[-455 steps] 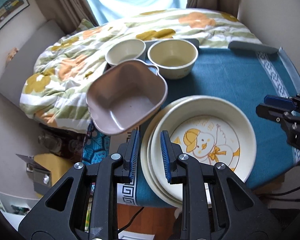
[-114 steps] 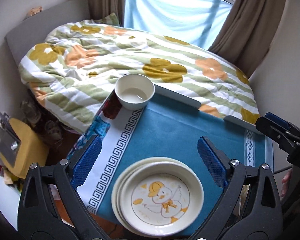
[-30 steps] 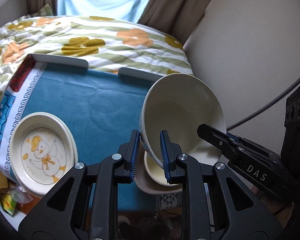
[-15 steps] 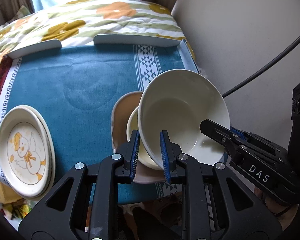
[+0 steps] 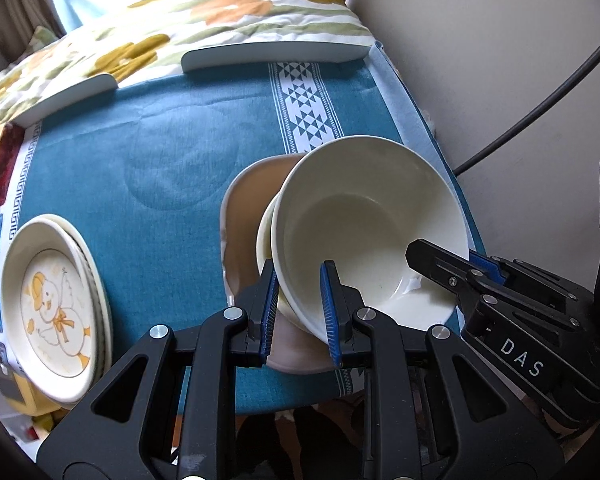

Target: Organize plates and bowls

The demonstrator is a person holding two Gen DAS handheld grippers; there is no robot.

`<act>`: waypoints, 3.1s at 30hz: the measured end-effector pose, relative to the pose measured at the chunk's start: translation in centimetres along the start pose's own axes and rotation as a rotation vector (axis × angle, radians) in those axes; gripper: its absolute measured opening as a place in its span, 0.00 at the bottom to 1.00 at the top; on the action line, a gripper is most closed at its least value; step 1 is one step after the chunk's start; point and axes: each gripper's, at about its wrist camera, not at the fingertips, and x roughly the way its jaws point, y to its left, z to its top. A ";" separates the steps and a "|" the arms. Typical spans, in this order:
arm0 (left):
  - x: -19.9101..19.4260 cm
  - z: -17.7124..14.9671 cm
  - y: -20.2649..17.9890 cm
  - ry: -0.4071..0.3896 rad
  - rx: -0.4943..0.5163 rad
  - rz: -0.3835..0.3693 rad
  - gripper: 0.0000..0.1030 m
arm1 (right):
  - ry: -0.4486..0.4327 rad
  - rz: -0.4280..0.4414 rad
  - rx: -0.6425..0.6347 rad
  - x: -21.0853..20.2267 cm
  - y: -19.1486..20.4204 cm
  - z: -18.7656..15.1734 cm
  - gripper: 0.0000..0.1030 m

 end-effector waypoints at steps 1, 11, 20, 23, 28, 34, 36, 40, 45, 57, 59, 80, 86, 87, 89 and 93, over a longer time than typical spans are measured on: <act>0.1 -0.1 -0.1 0.002 0.004 0.004 0.18 | 0.002 0.001 0.000 0.1 -0.1 0.0 0.17; 0.7 -0.6 -0.9 0.001 0.070 0.085 0.18 | 0.010 -0.019 -0.039 0.5 0.2 -0.3 0.17; 0.9 -0.8 -1.1 -0.003 0.094 0.123 0.18 | 0.013 -0.025 -0.057 0.6 0.4 -0.4 0.17; 1.0 -0.8 -1.2 -0.002 0.100 0.128 0.18 | 0.019 -0.028 -0.059 0.6 0.5 -0.4 0.17; 1.2 -0.8 -1.1 0.002 0.095 0.128 0.18 | 0.025 -0.034 -0.059 0.6 0.5 -0.3 0.17; 1.2 -0.8 -0.8 0.002 0.097 0.133 0.18 | 0.032 -0.041 -0.066 0.7 0.5 -0.1 0.17; 1.2 -0.8 -0.8 0.005 0.101 0.135 0.18 | 0.030 -0.042 -0.068 0.7 0.5 -0.1 0.17; 0.7 -0.7 -0.5 -0.001 0.098 0.121 0.18 | 0.030 -0.024 -0.050 0.5 0.3 0.0 0.17; -2.9 -0.2 0.1 -0.077 0.098 0.079 0.18 | -0.016 -0.006 -0.063 -1.6 0.5 0.5 0.17; -7.4 -0.1 2.9 -0.127 0.081 -0.024 0.88 | -0.170 -0.040 -0.174 -7.7 0.8 0.8 0.81; -7.4 -0.7 3.6 -0.145 0.070 0.010 0.95 | -0.177 -0.064 -0.190 -7.8 0.6 0.4 0.81; 1.7 -0.6 4.4 0.230 0.288 0.059 0.85 | 0.322 -0.178 -0.330 1.4 -1.7 0.3 0.81; 4.2 -0.4 4.2 0.302 0.276 -0.010 0.63 | 0.397 -0.161 -0.420 3.8 -0.7 0.4 0.73; 4.6 -0.4 4.0 0.312 0.277 -0.020 0.58 | 0.411 -0.147 -0.427 4.3 -0.7 0.4 0.66; 5.4 -0.6 3.5 0.327 0.278 -0.041 0.49 | 0.438 -0.121 -0.422 5.1 -0.7 0.4 0.60; 6.6 -0.8 2.8 0.340 0.291 -0.068 0.37 | 0.464 -0.108 -0.452 6.4 -0.5 0.0 0.49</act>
